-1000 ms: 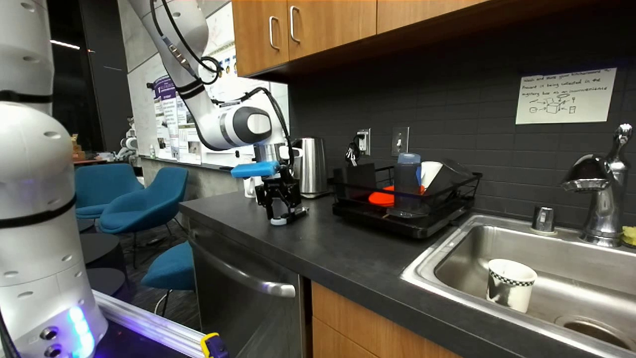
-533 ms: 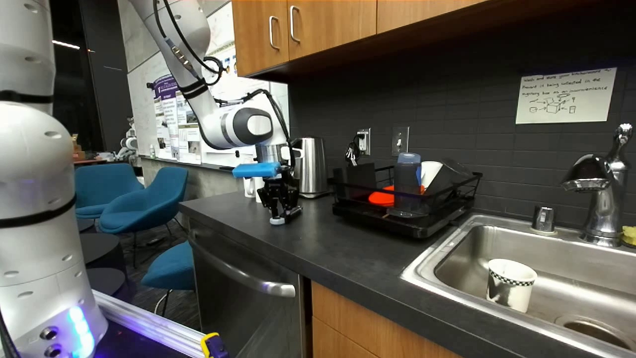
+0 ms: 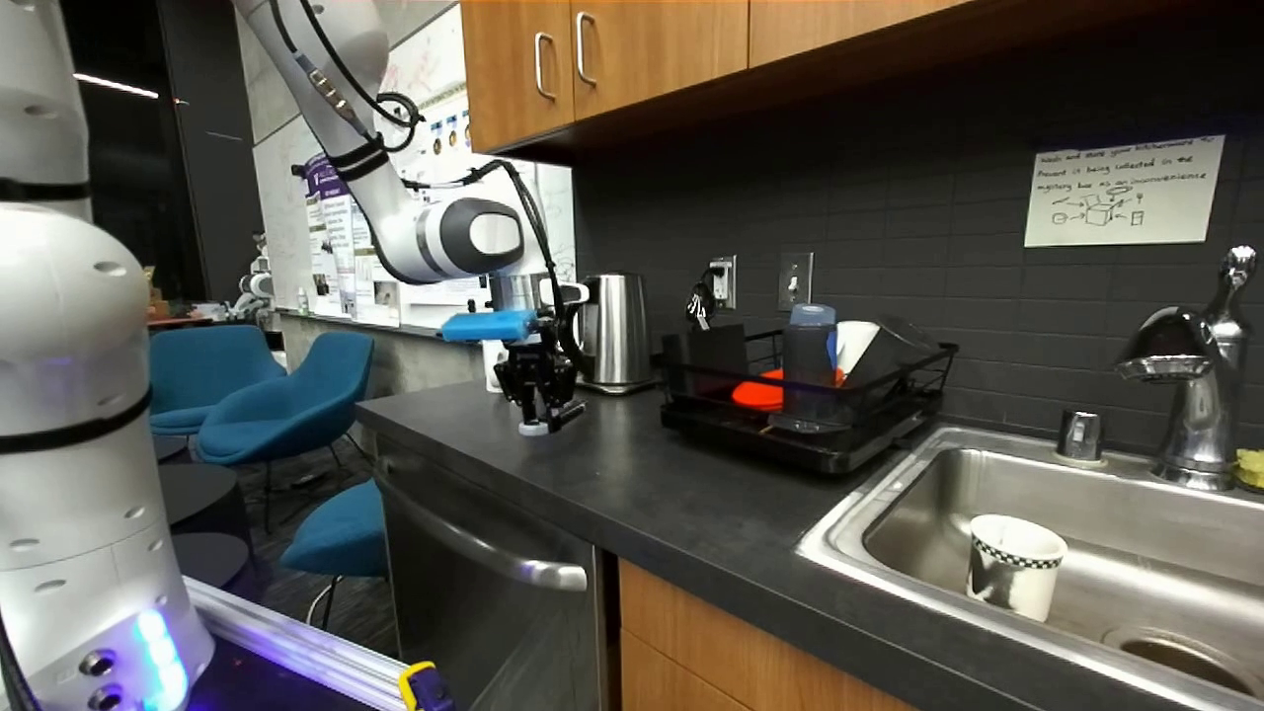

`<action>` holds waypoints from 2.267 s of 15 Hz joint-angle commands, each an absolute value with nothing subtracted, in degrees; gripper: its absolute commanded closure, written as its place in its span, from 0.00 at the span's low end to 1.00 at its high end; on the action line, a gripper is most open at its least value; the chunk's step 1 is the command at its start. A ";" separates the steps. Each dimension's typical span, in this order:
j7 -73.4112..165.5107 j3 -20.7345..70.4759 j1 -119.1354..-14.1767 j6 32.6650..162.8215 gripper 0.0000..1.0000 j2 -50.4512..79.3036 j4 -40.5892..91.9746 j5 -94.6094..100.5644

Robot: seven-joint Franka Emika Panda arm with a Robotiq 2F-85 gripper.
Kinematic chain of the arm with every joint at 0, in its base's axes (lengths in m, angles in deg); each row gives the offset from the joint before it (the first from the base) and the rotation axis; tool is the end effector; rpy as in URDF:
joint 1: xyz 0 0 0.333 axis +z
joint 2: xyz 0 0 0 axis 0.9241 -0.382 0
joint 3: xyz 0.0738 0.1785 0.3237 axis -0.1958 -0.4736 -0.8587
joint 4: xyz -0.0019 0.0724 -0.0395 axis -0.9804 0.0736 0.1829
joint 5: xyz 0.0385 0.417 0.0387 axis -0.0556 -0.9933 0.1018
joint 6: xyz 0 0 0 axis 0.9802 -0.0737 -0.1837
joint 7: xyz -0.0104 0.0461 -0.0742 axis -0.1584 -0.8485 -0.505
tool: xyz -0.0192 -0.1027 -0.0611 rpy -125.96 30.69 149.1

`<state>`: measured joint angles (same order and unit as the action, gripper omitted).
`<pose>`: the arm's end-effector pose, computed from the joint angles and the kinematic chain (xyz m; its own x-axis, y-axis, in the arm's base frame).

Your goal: Put the black object inside the drying rack

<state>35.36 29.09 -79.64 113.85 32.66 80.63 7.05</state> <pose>0.4414 -0.1607 0.3058 0.9871 -0.1399 0.0782 -0.1456 -0.9866 0.0731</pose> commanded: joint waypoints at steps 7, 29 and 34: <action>45.36 27.45 -77.25 91.62 0.82 54.42 84.51 3.41; 69.12 31.65 -84.08 83.77 0.82 68.75 81.44 -26.28; 72.30 33.66 -86.62 83.75 0.82 68.85 80.56 -31.97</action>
<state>69.23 33.12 -85.32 84.05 68.04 81.39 -29.10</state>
